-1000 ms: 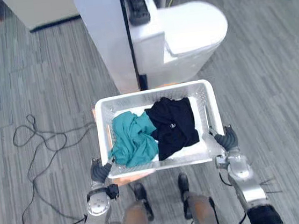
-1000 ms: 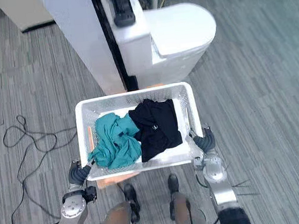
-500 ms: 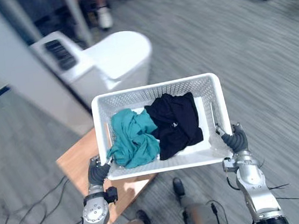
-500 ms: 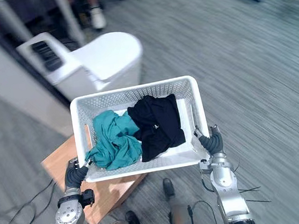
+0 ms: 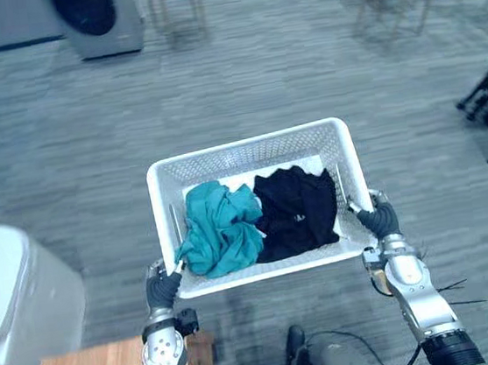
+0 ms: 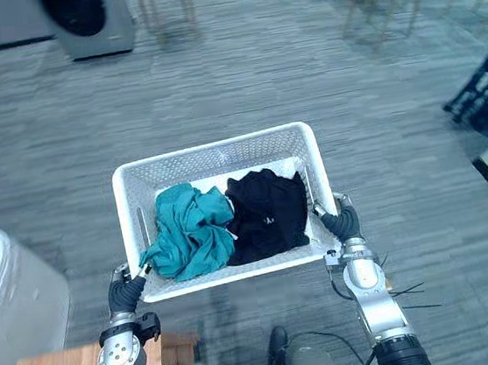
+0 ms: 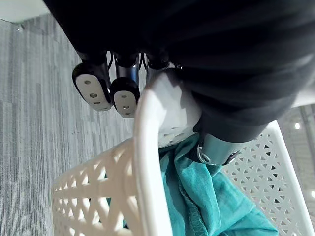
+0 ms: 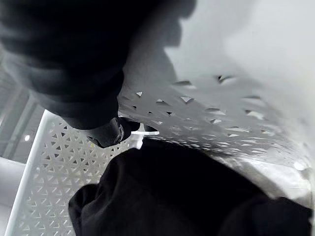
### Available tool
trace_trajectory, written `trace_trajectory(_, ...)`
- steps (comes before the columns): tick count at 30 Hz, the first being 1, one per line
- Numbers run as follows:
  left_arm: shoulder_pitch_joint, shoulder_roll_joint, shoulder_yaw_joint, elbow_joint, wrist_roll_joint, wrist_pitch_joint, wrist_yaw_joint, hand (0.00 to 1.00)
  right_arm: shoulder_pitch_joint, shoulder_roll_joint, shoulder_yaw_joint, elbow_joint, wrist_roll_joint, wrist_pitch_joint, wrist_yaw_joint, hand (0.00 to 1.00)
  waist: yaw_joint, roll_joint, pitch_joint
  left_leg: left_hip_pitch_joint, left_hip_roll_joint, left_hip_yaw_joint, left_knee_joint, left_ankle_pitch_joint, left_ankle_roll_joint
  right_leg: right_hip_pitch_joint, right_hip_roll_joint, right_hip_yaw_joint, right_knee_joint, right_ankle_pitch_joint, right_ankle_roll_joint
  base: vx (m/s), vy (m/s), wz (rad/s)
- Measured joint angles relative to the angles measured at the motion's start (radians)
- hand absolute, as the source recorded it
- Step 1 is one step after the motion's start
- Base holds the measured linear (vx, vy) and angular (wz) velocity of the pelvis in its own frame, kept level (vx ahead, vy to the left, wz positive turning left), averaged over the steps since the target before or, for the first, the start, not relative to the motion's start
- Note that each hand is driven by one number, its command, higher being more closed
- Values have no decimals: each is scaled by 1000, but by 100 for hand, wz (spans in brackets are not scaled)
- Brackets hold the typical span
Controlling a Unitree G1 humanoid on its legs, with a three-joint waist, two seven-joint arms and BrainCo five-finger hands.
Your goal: Pick up the laundry basket with both hands and put the clothes into the washing machine.
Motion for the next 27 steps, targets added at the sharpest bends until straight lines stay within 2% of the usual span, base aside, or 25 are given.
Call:
trace_trajectory(1, 11, -1, 3, -1, 0, -1, 0, 100, -1, -1, 6, 0, 0, 0, 2, 100, 12, 1, 1, -36, -29, -42, -122, 29, -47, 46, 0, 20, -56, 15, 24, 296, 160, -98)
trace_trajectory(2, 15, -3, 9, -1, 0, -2, 0, 100, -3, -2, 13, -1, 0, 0, 2, 100, 17, 7, 1, -51, -35, -51, -231, 63, -91, 73, 3, 30, -96, 29, 41, 373, 207, -107)
trace_trajectory(3, 19, -8, 15, -2, 0, -2, 0, 100, 1, 1, 17, 0, 0, 0, 2, 100, 32, 5, 2, -57, -43, -26, -319, 195, -87, 121, 2, 57, -154, 49, 74, 330, 179, -69)
trace_trajectory(5, 18, -15, 17, -7, 0, -2, 0, 100, -1, -1, 16, -1, 0, 0, 2, 100, 31, -5, -3, -45, -56, 3, -348, 257, -21, 147, -14, 72, -205, 68, 111, 407, 208, -25)
trace_trajectory(6, 10, -31, 21, -19, 1, -2, 0, 100, -3, -3, 9, -1, 1, 0, 1, 100, 29, -14, -4, -46, -65, 8, -336, 249, 23, 144, -32, 69, -200, 56, 136, 398, 231, 10)
trace_trajectory(7, 12, -40, 26, -23, 1, -2, -1, 100, -2, -3, 8, 0, 1, 0, 1, 100, 30, -15, -5, -41, -69, 14, -323, 236, 43, 143, -40, 70, -183, 42, 153, 359, 245, 7)
trace_trajectory(8, 20, -55, 36, -23, 2, 2, -2, 100, 2, 4, 10, 1, 0, 0, 2, 100, 34, -19, -6, -26, -76, 41, -307, 216, 72, 127, -64, 77, -101, -11, 182, 374, 240, 0)
trace_trajectory(9, 29, -59, 37, -23, 2, 3, -2, 100, 8, 9, 11, 4, -1, 0, 3, 100, 35, -20, -6, 10, -91, 64, -316, 190, 78, 75, -97, 92, 78, -95, 239, 381, 237, 0)
trace_trajectory(10, 34, -56, 37, -23, 2, 3, -3, 100, 8, 14, 11, 13, -1, 0, 4, 100, 35, -20, -5, 38, -100, 66, -321, 171, 82, 33, -116, 101, 212, -134, 291, 385, 222, 16)
trace_trajectory(11, 38, -38, 37, -22, 3, 4, -4, 100, 9, 35, 10, 37, -3, 0, 5, 100, 29, -31, -1, 100, -124, 58, -332, 137, 93, -43, -163, 125, 486, -152, 365, 394, 190, 35)
trace_trajectory(12, 38, -10, 37, -23, 9, 12, -4, 100, 12, 58, 9, 70, -3, 0, 5, 100, 24, -48, 0, 166, -150, 41, -340, 109, 98, -105, -211, 125, 703, -152, 362, 405, 155, 42)
trace_trajectory(14, 40, 13, 36, -24, 10, 16, -4, 100, 18, 79, 10, 91, -3, 0, 5, 100, 18, -53, -3, 234, -162, 21, -369, 77, 109, -163, -243, 106, 840, -182, 292, 412, 64, 40)
trace_trajectory(16, 39, 28, 35, -44, 10, 19, -4, 100, 18, 82, 9, 90, -1, -7, 6, 100, -3, -47, -4, 293, -158, -32, -419, 58, 106, -250, -260, 45, 765, -220, 222, 447, 8, 52)
trace_trajectory(18, 30, 28, 25, -49, 9, 21, -4, 100, 19, 68, -2, 89, 0, -9, 11, 100, -8, -34, 4, 330, -144, -60, -457, 51, 97, -302, -230, 44, 615, -216, 205, 446, -54, 44)
trace_trajectory(19, 21, 30, 10, -48, 10, 25, -4, 100, 21, 59, -10, 89, 1, -9, 18, 100, -27, -13, 15, 374, -118, -87, -489, 44, 83, -312, -190, 68, 422, -159, 201, 570, -113, 78)
trace_trajectory(20, 12, 33, -1, -48, 11, 25, -4, 100, 31, 41, -10, 87, 1, -9, 20, 100, -50, -6, 19, 414, -110, -118, -516, 40, 60, -318, -163, 108, 225, -63, 220, 501, -124, 86)
trace_trajectory(21, 8, 35, -6, -48, 12, 25, -4, 100, 41, 36, -12, 81, 1, -9, 20, 100, -57, -9, 17, 434, -110, -131, -522, 30, 43, -320, -158, 143, 132, -5, 230, 562, -176, 81)
trace_trajectory(22, 5, 42, -14, -47, 13, 25, -4, 100, 67, 36, -16, 70, 1, -8, 20, 100, -62, -23, 11, 480, -113, -149, -523, 5, 1, -315, -157, 189, 33, 77, 227, 627, -241, 79)
trace_trajectory(23, 4, 39, -16, -45, 15, 24, -4, 100, 106, 39, -17, 57, 0, -7, 20, 100, -69, -40, -2, 519, -115, -184, -492, -26, -37, -320, -160, 225, 86, 129, 208, 785, -342, 82)
trace_trajectory(24, -1, 29, -18, -36, 19, 25, -4, 100, 118, 35, -19, 57, 0, -4, 20, 100, -75, -31, -10, 517, -101, -202, -435, -43, -49, -332, -153, 232, 161, 175, 220, 660, -301, 75)
trace_trajectory(25, -5, 0, -30, -17, 34, 29, -4, 100, 132, 27, -36, 59, 0, 10, 20, 100, -78, 28, -34, 444, -42, -216, -238, -44, -75, -339, -115, 192, 256, 79, 193, 657, -285, 42)
trace_trajectory(26, -7, -11, -32, -15, 41, 29, -4, 100, 128, 13, -39, 58, 0, 11, 20, 100, -74, 67, -32, 360, 9, -213, -30, 13, -113, -314, -84, 165, 278, 33, 177, 645, -248, 13)
trace_trajectory(27, -15, -20, -32, -2, 44, 29, -7, 100, 126, 1, -39, 53, 1, 13, 20, 100, -52, 93, -25, 268, 64, -204, 204, 163, -126, -262, -46, 148, 288, -7, 155, 776, -281, -5)
